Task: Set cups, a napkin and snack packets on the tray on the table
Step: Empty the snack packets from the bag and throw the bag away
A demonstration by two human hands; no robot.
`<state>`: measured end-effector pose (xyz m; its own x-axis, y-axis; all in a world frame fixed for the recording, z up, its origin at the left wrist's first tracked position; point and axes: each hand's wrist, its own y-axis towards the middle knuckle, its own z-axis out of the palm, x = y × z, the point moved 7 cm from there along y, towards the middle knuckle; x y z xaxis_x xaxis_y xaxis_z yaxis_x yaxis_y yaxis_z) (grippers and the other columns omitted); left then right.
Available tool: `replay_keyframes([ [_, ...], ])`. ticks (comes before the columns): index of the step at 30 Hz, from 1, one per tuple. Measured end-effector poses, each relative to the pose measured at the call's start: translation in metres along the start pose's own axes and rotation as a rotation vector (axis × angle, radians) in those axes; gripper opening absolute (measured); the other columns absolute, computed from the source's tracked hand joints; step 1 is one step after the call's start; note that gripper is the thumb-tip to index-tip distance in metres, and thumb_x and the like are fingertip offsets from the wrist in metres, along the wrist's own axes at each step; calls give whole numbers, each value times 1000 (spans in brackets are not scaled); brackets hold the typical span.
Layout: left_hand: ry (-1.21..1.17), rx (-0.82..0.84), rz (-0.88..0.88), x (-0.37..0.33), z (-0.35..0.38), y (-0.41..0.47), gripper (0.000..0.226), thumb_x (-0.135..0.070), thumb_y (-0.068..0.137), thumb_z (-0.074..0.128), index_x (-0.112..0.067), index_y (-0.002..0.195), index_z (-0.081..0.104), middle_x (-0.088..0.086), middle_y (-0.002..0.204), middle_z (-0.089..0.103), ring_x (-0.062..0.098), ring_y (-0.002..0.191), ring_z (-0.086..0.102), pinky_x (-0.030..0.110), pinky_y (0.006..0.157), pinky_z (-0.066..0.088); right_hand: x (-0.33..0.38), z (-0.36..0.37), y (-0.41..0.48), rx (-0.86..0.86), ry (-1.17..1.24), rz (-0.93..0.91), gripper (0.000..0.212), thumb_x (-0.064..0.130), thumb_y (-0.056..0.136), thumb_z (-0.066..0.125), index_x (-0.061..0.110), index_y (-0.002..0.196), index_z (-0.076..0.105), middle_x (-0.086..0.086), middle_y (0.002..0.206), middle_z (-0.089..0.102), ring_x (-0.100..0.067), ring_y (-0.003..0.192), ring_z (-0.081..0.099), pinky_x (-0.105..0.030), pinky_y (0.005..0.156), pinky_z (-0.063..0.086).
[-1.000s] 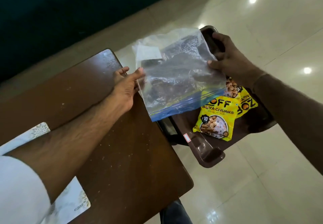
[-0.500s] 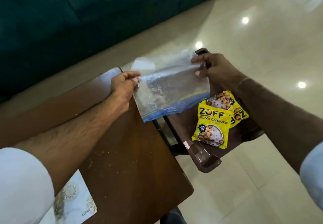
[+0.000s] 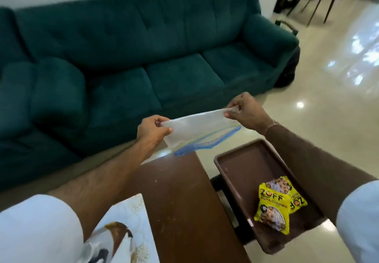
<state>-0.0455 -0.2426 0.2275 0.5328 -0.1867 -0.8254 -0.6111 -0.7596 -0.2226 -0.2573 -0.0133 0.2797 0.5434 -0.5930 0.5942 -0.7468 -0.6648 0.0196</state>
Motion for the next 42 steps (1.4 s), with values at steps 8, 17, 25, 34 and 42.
replay_keyframes([
  [8,203,-211,158,-90,-214,-35,23,-31,65,86,-31,85,73,-6,101,66,21,103,59,50,97,46,256,-73,17,-63,-20,-265,24,19,83,78,6,102,72,-12,112,66,-26,103,63,-35,96,48],
  [17,160,-134,469,-188,-396,-107,25,-39,71,83,-29,89,67,-12,84,69,7,76,64,20,60,44,530,-136,-20,-44,-62,-594,23,22,82,78,11,103,75,-3,105,69,-15,86,57,-19,78,39],
  [25,-276,-218,495,-223,-535,-164,25,-21,81,78,-16,104,69,8,100,74,28,92,72,45,83,60,682,-174,-70,-328,195,-652,67,39,69,87,24,127,57,1,130,58,-21,118,55,-44,102,45],
  [34,-756,-163,504,-198,-610,-202,33,-17,81,75,-5,111,70,13,109,75,34,100,72,39,74,61,718,-69,-73,501,809,-319,118,46,55,92,17,151,29,-8,152,43,-29,133,47,-56,111,38],
  [42,-719,-329,490,-132,-676,-219,45,-17,76,78,3,114,68,15,112,74,32,104,70,40,83,59,785,4,-79,725,1042,-484,53,-2,74,81,7,122,62,-17,119,72,-33,108,70,-41,84,61],
])
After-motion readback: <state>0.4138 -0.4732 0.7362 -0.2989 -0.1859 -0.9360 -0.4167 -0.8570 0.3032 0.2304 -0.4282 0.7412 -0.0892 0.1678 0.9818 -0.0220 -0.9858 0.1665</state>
